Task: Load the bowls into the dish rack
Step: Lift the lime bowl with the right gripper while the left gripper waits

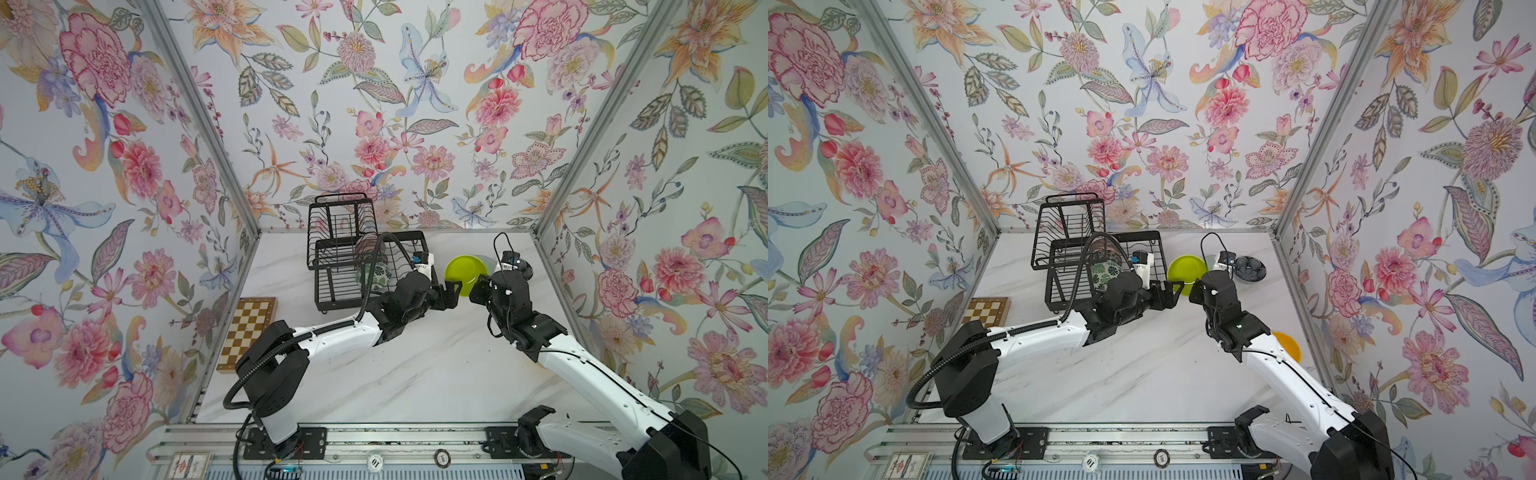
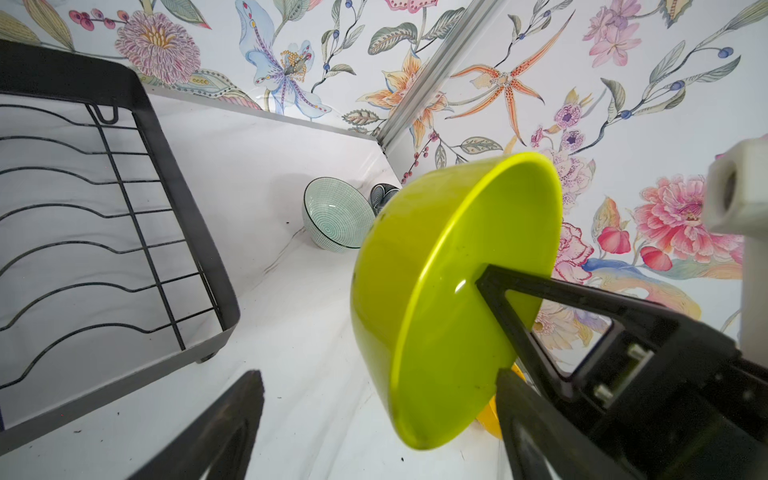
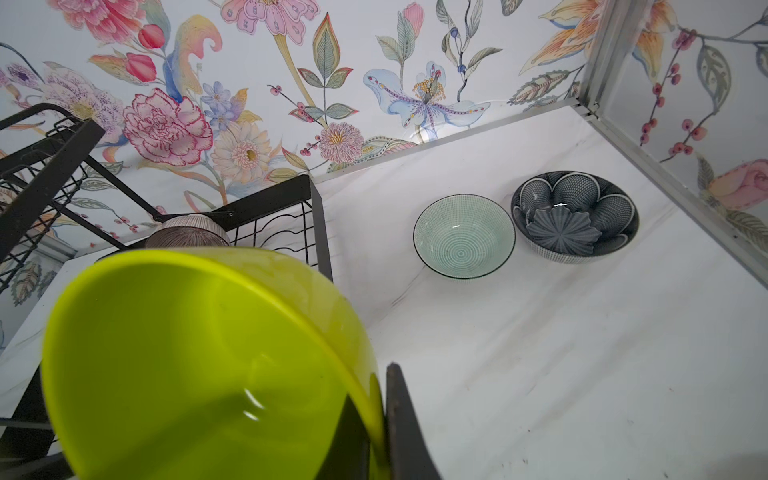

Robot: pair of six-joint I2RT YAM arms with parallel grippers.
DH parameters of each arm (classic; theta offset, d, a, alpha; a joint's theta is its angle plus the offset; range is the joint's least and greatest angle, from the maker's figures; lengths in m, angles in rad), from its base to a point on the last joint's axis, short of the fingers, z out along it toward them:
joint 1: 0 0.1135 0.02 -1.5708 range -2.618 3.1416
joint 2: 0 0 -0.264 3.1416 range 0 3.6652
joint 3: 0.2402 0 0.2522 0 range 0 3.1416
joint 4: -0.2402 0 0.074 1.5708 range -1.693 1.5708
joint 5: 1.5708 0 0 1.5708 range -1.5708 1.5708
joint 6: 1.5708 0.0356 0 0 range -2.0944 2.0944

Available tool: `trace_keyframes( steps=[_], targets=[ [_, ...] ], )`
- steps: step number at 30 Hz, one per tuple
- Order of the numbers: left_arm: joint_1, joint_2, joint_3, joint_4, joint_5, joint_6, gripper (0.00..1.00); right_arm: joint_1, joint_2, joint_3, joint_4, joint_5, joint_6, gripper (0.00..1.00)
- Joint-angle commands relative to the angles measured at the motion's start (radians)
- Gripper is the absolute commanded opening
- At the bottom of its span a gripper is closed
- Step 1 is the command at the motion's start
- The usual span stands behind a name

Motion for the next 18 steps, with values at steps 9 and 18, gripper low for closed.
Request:
trace_keyframes(
  steps=[9,18],
  targets=[
    [0.034,-0.053,-0.062,0.044,-0.049,-0.070,0.38,0.120,-0.072,-0.058,0.157,0.086,-0.054,0.00],
    [0.055,-0.043,-0.061,0.076,-0.022,-0.067,0.04,0.143,-0.099,-0.120,0.239,0.053,-0.075,0.00]
  ],
)
